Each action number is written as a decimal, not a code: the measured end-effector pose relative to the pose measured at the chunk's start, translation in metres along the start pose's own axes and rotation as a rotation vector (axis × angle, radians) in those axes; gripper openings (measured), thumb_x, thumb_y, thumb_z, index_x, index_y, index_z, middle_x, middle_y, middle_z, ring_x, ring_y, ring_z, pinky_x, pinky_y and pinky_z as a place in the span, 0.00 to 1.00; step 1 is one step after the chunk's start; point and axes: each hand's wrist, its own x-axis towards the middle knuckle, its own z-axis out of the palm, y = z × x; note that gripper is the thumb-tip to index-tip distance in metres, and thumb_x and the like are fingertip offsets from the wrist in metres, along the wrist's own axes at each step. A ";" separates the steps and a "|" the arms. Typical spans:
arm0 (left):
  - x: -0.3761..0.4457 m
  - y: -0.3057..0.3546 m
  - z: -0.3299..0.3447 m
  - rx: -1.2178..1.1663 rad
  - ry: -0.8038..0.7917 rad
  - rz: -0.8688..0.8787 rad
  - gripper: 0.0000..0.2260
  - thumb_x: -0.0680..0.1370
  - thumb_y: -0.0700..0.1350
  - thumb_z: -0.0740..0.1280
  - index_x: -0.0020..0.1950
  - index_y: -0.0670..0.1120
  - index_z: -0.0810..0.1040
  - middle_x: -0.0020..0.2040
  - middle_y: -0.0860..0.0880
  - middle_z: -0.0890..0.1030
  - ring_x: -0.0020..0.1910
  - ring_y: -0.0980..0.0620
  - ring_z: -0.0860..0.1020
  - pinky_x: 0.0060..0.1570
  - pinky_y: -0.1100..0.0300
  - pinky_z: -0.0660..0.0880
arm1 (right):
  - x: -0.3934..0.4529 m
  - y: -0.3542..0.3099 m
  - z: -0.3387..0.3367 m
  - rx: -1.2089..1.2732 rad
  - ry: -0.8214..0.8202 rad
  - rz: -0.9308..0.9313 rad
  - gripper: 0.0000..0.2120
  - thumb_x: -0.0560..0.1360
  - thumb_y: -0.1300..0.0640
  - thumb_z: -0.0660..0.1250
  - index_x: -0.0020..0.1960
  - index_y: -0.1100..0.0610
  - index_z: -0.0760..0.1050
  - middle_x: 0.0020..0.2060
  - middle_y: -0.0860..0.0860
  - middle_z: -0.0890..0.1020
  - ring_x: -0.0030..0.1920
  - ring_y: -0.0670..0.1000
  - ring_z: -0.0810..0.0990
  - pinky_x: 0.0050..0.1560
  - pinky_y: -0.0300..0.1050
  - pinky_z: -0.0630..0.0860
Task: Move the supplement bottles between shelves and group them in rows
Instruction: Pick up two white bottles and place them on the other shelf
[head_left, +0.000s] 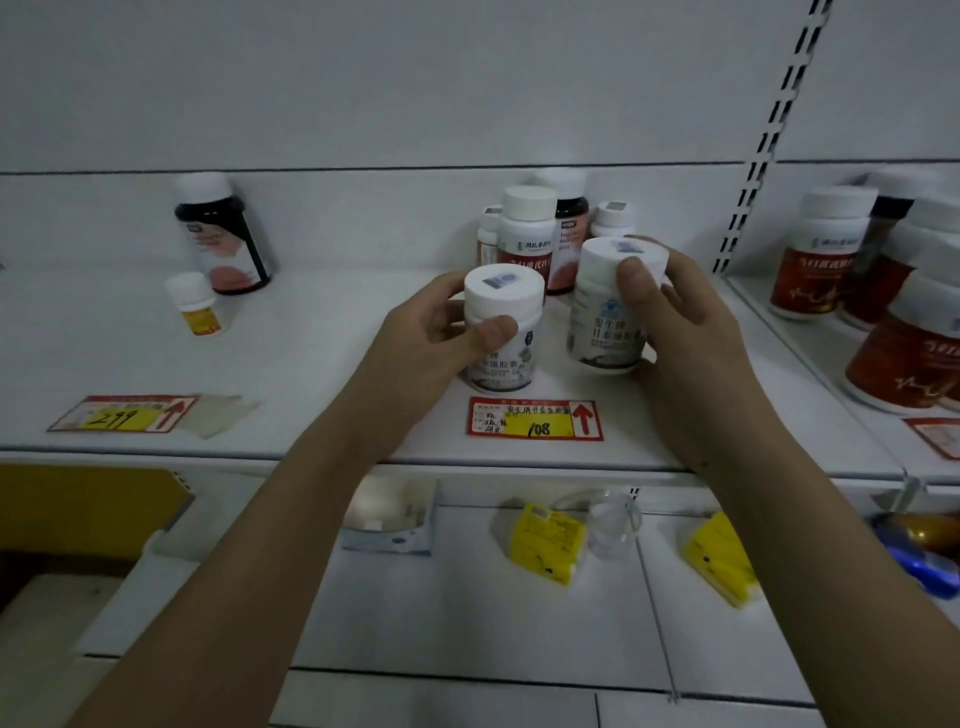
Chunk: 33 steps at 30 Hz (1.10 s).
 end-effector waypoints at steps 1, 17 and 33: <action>0.000 0.000 0.000 0.000 0.000 0.001 0.15 0.73 0.50 0.69 0.59 0.60 0.74 0.52 0.61 0.83 0.53 0.63 0.81 0.45 0.69 0.77 | 0.000 0.000 -0.001 -0.002 -0.005 -0.002 0.12 0.71 0.39 0.69 0.55 0.32 0.77 0.52 0.35 0.83 0.54 0.36 0.81 0.55 0.45 0.77; -0.002 0.001 -0.001 -0.064 -0.011 0.005 0.18 0.69 0.52 0.69 0.57 0.60 0.74 0.52 0.61 0.83 0.53 0.62 0.81 0.45 0.68 0.78 | -0.002 0.001 0.003 -0.152 -0.152 0.053 0.23 0.71 0.37 0.68 0.65 0.40 0.73 0.57 0.41 0.82 0.57 0.43 0.81 0.59 0.52 0.79; -0.010 0.012 -0.003 -0.113 0.080 -0.067 0.29 0.71 0.49 0.73 0.70 0.60 0.69 0.57 0.61 0.83 0.57 0.59 0.80 0.48 0.63 0.79 | -0.004 -0.007 0.010 -0.166 -0.114 0.078 0.19 0.79 0.44 0.62 0.69 0.44 0.65 0.56 0.39 0.75 0.53 0.39 0.75 0.46 0.36 0.74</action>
